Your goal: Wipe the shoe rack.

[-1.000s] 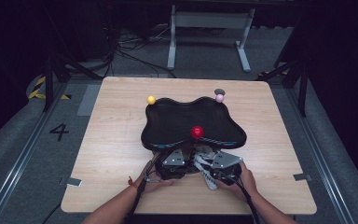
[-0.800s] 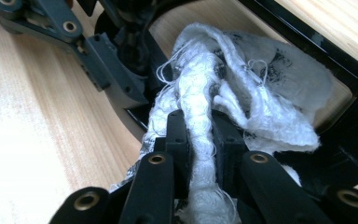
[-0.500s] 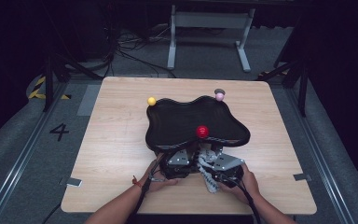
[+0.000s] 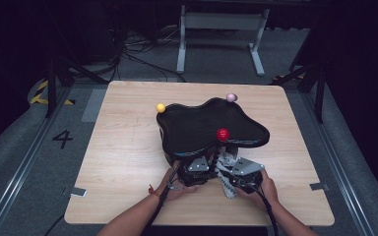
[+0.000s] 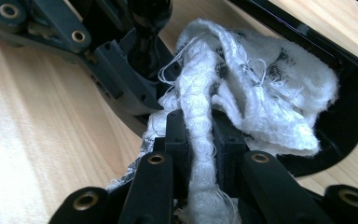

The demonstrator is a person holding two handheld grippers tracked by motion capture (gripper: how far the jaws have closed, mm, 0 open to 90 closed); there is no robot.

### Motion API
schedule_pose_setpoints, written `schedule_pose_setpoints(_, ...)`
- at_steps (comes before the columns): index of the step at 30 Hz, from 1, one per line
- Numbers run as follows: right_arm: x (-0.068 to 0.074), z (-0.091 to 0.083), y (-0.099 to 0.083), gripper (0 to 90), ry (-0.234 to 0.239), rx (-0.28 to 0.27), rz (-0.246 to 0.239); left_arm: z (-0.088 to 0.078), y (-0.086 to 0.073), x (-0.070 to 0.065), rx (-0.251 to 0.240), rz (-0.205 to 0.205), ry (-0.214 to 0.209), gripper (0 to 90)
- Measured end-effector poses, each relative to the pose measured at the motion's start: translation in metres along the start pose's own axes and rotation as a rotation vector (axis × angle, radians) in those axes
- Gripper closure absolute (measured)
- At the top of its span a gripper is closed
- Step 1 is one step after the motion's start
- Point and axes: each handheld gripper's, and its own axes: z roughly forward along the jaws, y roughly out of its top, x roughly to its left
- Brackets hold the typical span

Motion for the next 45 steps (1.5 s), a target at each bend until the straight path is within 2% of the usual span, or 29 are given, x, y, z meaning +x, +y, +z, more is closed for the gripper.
schedule_pose_setpoints(8,-0.011,-0.002,-0.005,79.4,-0.027,0.007,0.02,0.012,0.008,-0.003,-0.007,-0.004,0.032,74.4)
schedule_pose_setpoints(10,-0.012,-0.003,-0.006,79.5,-0.025,0.007,0.031,0.011,0.009,-0.004,0.017,0.01,0.046,73.9)
schedule_pose_setpoints(11,-0.012,-0.003,-0.006,79.5,-0.024,0.008,0.034,0.012,0.008,-0.004,0.001,0.013,0.039,72.9)
schedule_pose_setpoints(12,-0.012,-0.003,-0.006,79.5,-0.025,0.009,0.029,0.011,0.008,-0.005,0.021,0.019,0.04,70.0)
schedule_pose_setpoints(13,-0.012,-0.003,-0.006,79.5,-0.027,0.011,0.025,0.012,0.007,-0.006,0.011,0.029,0.041,68.1)
schedule_pose_setpoints(14,-0.012,-0.003,-0.006,79.5,-0.028,0.012,0.021,0.009,0.008,-0.007,0.031,0.041,0.047,66.3)
schedule_pose_setpoints(15,-0.012,-0.003,-0.006,79.5,-0.028,0.012,0.019,0.009,0.006,-0.008,0.006,0.044,0.042,65.9)
schedule_pose_setpoints(19,-0.012,-0.003,-0.006,79.5,-0.026,0.011,0.023,-0.002,-0.001,-0.008,0.01,0.041,0.05,63.7)
schedule_pose_setpoints(22,-0.013,-0.003,-0.006,79.5,-0.024,0.013,0.025,-0.014,-0.007,-0.006,0.037,0.036,0.062,60.1)
schedule_pose_setpoints(23,-0.013,-0.003,-0.006,79.5,-0.024,0.013,0.024,-0.019,-0.009,-0.004,0.046,0.053,0.07,58.8)
schedule_pose_setpoints(26,-0.013,-0.003,-0.006,79.5,-0.023,0.015,0.024,-0.033,-0.017,-0.001,0.053,0.022,0.081,53.6)
schedule_pose_setpoints(27,-0.013,-0.003,-0.006,79.5,-0.024,0.015,0.024,-0.039,-0.02,0.002,0.077,0.044,0.09,52.2)
schedule_pose_setpoints(29,-0.013,-0.003,-0.006,79.5,-0.024,0.016,0.024,-0.051,-0.028,0.005,0.091,0.032,0.101,48.9)
schedule_pose_setpoints(30,-0.013,-0.003,-0.006,79.5,-0.024,0.017,0.024,-0.054,-0.03,0.008,0.093,0.054,0.102,47.1)
schedule_pose_setpoints(33,-0.013,-0.003,-0.005,79.5,-0.025,0.02,0.023,-0.074,-0.043,0.016,0.126,0.034,0.144,44.7)
schedule_pose_setpoints(35,-0.013,-0.003,-0.004,79.4,-0.025,0.026,0.023,-0.083,-0.051,0.022,0.122,0.01,0.165,43.2)
schedule_pose_setpoints(37,-0.012,-0.004,-0.003,79.5,-0.028,0.029,0.014,-0.092,-0.058,0.031,0.138,0.003,0.219,42.4)
schedule_pose_setpoints(40,-0.01,-0.007,0.0,79.6,-0.004,0.024,0.013,-0.105,-0.07,0.052,0.128,-0.062,0.269,40.6)
schedule_pose_setpoints(42,-0.005,-0.008,0.003,79.6,0.003,0.025,0.007,-0.11,-0.076,0.067,0.104,-0.113,0.305,39.5)
schedule_pose_setpoints(44,-0.002,-0.008,0.006,79.6,0.003,0.022,-0.009,-0.111,-0.079,0.079,0.109,-0.159,0.314,38.2)
schedule_pose_setpoints(45,-0.001,-0.007,0.007,79.6,0.0,0.023,-0.018,-0.111,-0.079,0.083,0.105,-0.166,0.324,37.3)
